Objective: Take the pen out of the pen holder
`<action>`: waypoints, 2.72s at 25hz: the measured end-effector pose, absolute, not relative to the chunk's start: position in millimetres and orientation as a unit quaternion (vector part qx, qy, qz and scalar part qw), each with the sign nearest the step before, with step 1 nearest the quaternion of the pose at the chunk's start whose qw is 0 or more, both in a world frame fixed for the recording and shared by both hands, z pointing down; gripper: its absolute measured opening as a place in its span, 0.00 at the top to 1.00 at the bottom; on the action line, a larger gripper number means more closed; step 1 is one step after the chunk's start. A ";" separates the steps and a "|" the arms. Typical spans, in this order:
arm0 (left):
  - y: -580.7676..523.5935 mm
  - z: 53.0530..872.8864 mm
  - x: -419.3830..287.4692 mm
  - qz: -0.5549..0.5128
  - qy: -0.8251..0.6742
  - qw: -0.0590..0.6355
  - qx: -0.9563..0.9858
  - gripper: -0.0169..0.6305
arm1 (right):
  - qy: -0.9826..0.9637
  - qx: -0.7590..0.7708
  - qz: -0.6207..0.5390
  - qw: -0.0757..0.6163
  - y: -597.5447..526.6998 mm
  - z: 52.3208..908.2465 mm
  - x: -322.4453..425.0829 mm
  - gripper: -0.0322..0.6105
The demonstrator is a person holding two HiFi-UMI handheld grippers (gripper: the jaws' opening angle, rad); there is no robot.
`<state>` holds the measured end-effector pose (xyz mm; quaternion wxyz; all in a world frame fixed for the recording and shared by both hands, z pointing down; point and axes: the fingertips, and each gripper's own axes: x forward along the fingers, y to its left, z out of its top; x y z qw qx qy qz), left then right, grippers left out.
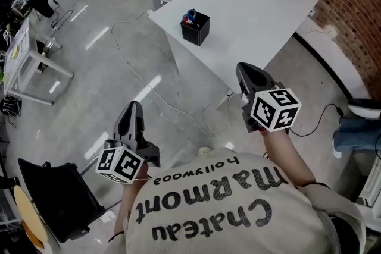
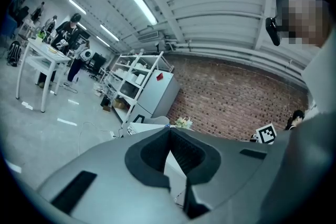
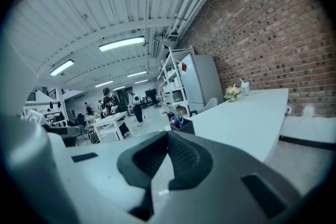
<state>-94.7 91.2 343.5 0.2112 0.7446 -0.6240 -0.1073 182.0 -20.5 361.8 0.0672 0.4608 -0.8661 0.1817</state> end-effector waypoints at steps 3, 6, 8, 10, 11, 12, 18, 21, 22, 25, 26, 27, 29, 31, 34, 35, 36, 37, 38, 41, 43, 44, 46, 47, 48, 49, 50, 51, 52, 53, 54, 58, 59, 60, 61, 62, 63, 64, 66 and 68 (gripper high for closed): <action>87.1 348.8 -91.5 -0.103 -0.621 0.217 0.746 0.97 | -0.863 0.462 0.190 0.073 -22.2 371.1 184.8 0.95; 84.1 353.6 -92.2 -0.099 -0.621 0.224 0.745 0.97 | -0.860 0.463 0.199 0.080 -23.1 379.7 185.0 0.95; 82.0 357.2 -94.6 -0.097 -0.620 0.228 0.744 0.97 | -0.858 0.465 0.204 0.082 -24.3 384.4 183.6 0.95; 78.1 361.3 -98.9 -0.096 -0.620 0.231 0.744 0.97 | -0.856 0.466 0.207 0.085 -26.6 389.2 180.3 0.95; 75.0 363.7 -101.8 -0.096 -0.619 0.233 0.744 0.97 | -0.855 0.467 0.209 0.087 -28.3 392.1 178.3 0.95; 70.8 366.0 -104.9 -0.098 -0.618 0.234 0.744 0.97 | -0.853 0.469 0.211 0.089 -30.7 395.0 176.4 0.95; 29.0 368.4 -122.0 -0.091 -0.603 0.242 0.754 0.97 | -0.840 0.488 0.220 0.086 -62.6 397.8 163.8 0.95; 2.3 365.0 -138.0 -0.090 -0.596 0.240 0.761 0.97 | -0.835 0.497 0.221 0.082 -84.7 395.7 150.2 0.95; -7.4 364.5 -143.9 -0.088 -0.593 0.240 0.764 0.97 | -0.833 0.501 0.222 0.081 -92.7 395.3 145.6 0.95; -39.1 363.4 -162.6 -0.083 -0.585 0.244 0.769 0.97 | -0.825 0.513 0.224 0.071 -115.8 391.3 131.9 0.95; -50.4 361.4 -168.2 -0.082 -0.581 0.244 0.772 0.97 | -0.823 0.517 0.224 0.067 -122.3 389.4 127.5 0.95; -62.0 358.0 -172.9 -0.083 -0.576 0.241 0.777 0.97 | -0.821 0.522 0.223 0.063 -128.7 387.4 123.9 0.95; -84.7 349.6 -180.1 -0.083 -0.566 0.231 0.787 0.97 | -0.816 0.531 0.221 0.054 -142.3 383.6 119.1 0.95; -106.1 343.3 -186.0 -0.084 -0.557 0.223 0.795 0.97 | -0.811 0.540 0.222 0.044 -155.9 380.7 115.9 0.95; -131.3 343.2 -191.5 -0.085 -0.544 0.225 0.804 0.97 | -0.801 0.554 0.223 0.043 -169.9 381.3 112.2 0.95; -137.6 344.8 -192.8 -0.085 -0.539 0.227 0.806 0.97 | -0.798 0.558 0.222 0.045 -173.1 382.5 110.8 0.95; -143.3 346.3 -194.1 -0.085 -0.535 0.229 0.809 0.97 | -0.796 0.562 0.222 0.045 -175.8 383.7 109.4 0.95; -148.4 347.5 -195.1 -0.086 -0.531 0.231 0.811 0.97 | -0.793 0.565 0.222 0.045 -177.9 384.8 108.2 0.95; -153.0 348.6 -195.7 -0.086 -0.527 0.231 0.813 0.97 | -0.791 0.569 0.222 0.045 -179.4 386.0 107.6 0.95; -164.7 351.8 -196.6 -0.091 -0.521 0.233 0.816 0.97 | -0.787 0.572 0.223 0.054 -184.2 392.1 104.7 0.95; -171.4 352.9 -197.9 -0.094 -0.521 0.235 0.815 0.97 | -0.792 0.566 0.223 0.062 -189.0 394.6 98.7 0.95; -173.9 353.5 -197.6 -0.094 -0.520 0.237 0.815 0.97 | -0.795 0.561 0.221 0.064 -191.2 394.2 95.8 0.95; -178.1 355.9 -195.2 -0.095 -0.520 0.242 0.814 0.97 | -0.801 0.554 0.216 0.064 -196.1 392.0 93.5 0.95; -180.6 356.5 -193.7 -0.097 -0.521 0.243 0.812 0.97 | -0.805 0.551 0.213 0.065 -199.5 391.1 93.5 0.95; -183.6 355.5 -192.7 -0.100 -0.523 0.243 0.811 0.97 | -0.808 0.546 0.210 0.067 -203.5 390.6 93.3 0.95; -186.6 352.9 -192.2 -0.105 -0.526 0.241 0.809 0.97 | -0.812 0.541 0.206 0.070 -207.9 390.0 92.7 0.94; -189.5 348.8 -192.3 -0.109 -0.529 0.237 0.807 0.97 | -0.817 0.535 0.203 0.074 -212.5 388.9 91.5 0.94; -191.9 344.2 -192.9 -0.112 -0.533 0.233 0.806 0.97 | -0.821 0.530 0.199 0.078 -217.2 387.3 89.6 0.94; -193.8 339.8 -193.8 -0.114 -0.536 0.229 0.804 0.97 | -0.826 0.523 0.195 0.082 -222.3 385.4 86.6 0.94; -195.5 336.3 -195.4 -0.116 -0.540 0.227 0.802 0.97 | -0.831 0.515 0.192 0.087 -227.8 383.9 82.8 0.89; -196.9 334.0 -197.7 -0.116 -0.545 0.225 0.799 0.97 | -0.836 0.507 0.189 0.092 -233.6 383.1 78.6 0.88; -198.7 329.7 -210.3 -0.122 -0.571 0.224 0.780 0.97 | -0.851 0.480 0.185 0.109 -251.2 387.1 65.8 0.87; -198.4 329.6 -212.6 -0.123 -0.576 0.224 0.776 0.97 | -0.853 0.475 0.187 0.112 -253.9 389.5 64.0 0.85; -198.0 329.8 -214.5 -0.122 -0.581 0.223 0.773 0.97 | -0.854 0.471 0.189 0.115 -256.2 392.0 62.4 0.84; -197.3 330.4 -216.5 -0.122 -0.585 0.223 0.770 0.97 | -0.855 0.468 0.189 0.118 -258.1 394.5 61.1 0.84; -196.8 331.3 -218.8 -0.121 -0.588 0.224 0.768 0.97 | -0.856 0.466 0.188 0.122 -259.9 396.7 59.6 0.84; -196.5 332.2 -221.3 -0.121 -0.592 0.224 0.765 0.97 | -0.857 0.464 0.187 0.126 -261.5 398.9 57.9 0.84; -196.5 332.9 -223.7 -0.122 -0.595 0.224 0.762 0.97 | -0.857 0.461 0.187 0.131 -263.1 401.3 55.9 0.83; -197.3 334.3 -226.9 -0.124 -0.599 0.225 0.759 0.97 | -0.859 0.454 0.187 0.144 -265.1 406.9 51.3 0.82; -198.9 336.1 -228.1 -0.126 -0.600 0.226 0.757 0.97 | -0.862 0.443 0.188 0.158 -265.5 413.5 46.2 0.79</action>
